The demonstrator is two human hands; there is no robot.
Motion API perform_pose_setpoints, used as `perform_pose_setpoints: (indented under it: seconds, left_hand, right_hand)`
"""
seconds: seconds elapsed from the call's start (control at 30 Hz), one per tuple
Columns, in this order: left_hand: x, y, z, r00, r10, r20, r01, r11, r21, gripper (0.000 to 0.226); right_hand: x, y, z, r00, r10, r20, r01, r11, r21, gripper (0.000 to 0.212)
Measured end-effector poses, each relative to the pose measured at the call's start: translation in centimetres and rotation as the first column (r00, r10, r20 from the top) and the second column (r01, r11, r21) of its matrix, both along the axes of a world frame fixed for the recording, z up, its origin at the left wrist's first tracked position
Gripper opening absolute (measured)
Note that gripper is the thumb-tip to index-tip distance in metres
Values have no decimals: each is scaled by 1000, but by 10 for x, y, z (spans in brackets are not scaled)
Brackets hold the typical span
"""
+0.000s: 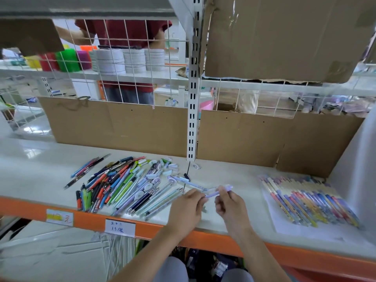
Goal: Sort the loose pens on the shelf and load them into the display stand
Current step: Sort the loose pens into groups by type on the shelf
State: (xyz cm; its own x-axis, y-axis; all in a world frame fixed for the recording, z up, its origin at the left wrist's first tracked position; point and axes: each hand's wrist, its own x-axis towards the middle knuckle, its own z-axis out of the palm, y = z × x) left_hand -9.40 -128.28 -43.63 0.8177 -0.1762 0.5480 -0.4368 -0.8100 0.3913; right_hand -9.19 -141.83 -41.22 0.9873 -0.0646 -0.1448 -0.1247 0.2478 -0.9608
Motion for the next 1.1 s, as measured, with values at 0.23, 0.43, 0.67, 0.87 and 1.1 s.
perform_pose_setpoints:
  seconds: [0.23, 0.43, 0.67, 0.87, 1.1]
  left_hand:
    - [5, -3, 6, 976, -51, -211, 49, 999, -12, 32]
    - [10, 44, -2, 962, 178, -205, -179, 984, 14, 15]
    - [7, 46, -3, 943, 192, -271, -198, 980, 6, 15]
    - [7, 46, -6, 944, 201, -263, -209, 978, -3, 12]
    - [9, 46, -10, 927, 240, -288, -259, 965, -31, 9]
  right_hand:
    - [19, -12, 7, 995, 91, 27, -60, 818, -573, 30]
    - [46, -64, 5, 991, 109, -80, -108, 290, -951, 37]
    - [64, -78, -1, 988, 89, -128, -140, 157, -978, 22]
    - [62, -66, 5, 993, 117, 11, 3, 66, -998, 22]
    - [67, -8, 3, 918, 396, -16, -55, 88, -995, 28]
